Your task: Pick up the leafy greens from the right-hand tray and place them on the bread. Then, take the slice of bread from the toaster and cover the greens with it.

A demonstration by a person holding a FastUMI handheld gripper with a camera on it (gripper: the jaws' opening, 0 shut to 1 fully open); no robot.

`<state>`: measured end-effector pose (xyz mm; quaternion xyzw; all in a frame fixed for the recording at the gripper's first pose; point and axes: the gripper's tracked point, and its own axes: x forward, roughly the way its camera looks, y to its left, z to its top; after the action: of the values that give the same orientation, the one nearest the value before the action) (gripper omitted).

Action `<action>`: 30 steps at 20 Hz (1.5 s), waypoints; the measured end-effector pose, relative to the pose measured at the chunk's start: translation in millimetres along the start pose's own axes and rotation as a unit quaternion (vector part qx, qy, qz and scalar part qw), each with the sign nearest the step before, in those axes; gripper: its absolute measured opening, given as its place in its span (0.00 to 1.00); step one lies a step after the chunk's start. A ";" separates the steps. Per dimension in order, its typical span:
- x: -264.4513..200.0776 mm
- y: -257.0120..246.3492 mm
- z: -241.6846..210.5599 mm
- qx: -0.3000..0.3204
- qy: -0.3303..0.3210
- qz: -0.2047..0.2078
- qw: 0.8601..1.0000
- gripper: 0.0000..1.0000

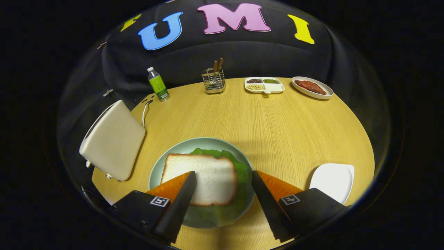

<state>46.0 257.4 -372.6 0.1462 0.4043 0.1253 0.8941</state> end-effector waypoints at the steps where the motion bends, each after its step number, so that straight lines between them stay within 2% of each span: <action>1: -4.8 -0.7 5.7 0.002 -0.006 0.002 1.000 1.00; 6: -37.0 -5.0 39.8 0.022 -0.039 0.024 0.999 0.99; 15: -134.3 -33.2 118.6 -0.020 -0.137 0.034 0.990 0.99; 23: -234.4 -33.4 176.0 -0.096 -0.245 0.033 0.964 0.99; 30: -290.8 -23.4 192.3 -0.164 -0.308 0.007 0.937 0.99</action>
<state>8.0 105.5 -60.3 0.0320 0.0822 0.1445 0.9856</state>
